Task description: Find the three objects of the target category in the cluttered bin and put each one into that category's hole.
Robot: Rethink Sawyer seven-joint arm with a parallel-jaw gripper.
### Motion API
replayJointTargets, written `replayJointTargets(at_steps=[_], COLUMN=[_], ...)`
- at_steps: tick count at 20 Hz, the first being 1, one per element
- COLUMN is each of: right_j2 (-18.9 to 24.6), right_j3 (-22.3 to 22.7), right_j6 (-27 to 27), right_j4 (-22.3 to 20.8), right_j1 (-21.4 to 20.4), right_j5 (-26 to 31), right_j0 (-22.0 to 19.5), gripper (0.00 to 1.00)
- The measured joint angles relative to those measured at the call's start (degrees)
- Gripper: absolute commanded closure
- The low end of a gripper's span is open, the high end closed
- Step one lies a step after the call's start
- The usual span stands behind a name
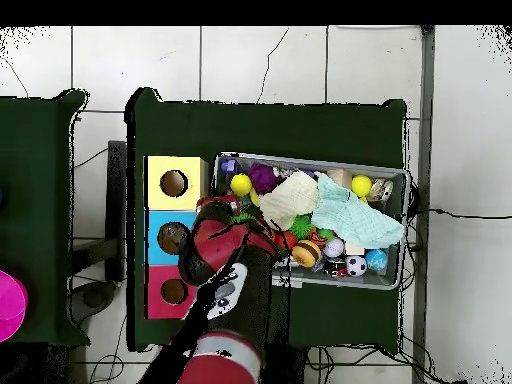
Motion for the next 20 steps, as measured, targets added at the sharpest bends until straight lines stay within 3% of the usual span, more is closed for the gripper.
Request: replayJointTargets(at_steps=[2,6,9,10,11,13,17,20], right_j2=[-2.76,-3.32,-0.46,2.97,6.39,7.12,13.32,14.66], right_j3=[0.64,1.31,1.73,1.98,2.23,2.24,3.23,3.99], right_j6=[0.0,0.0,0.0,0.0,0.0,0.0,0.0,0.0], right_j4=[2.02,3.3,3.31,3.31,3.3,3.31,3.29,3.29], right_j1=[-0.48,-1.6,-2.78,-3.41,-4.04,-4.08,-4.26,-4.21], right_j5=[-0.72,-0.64,0.42,2.43,4.45,4.97,10.0,11.25], right_j0=[2.43,2.95,-0.45,-4.82,-9.19,-10.21,-19.46,-21.78], gripper=[1.0,1.0,1.0,1.0,0.0,0.0,0.0,0.0])
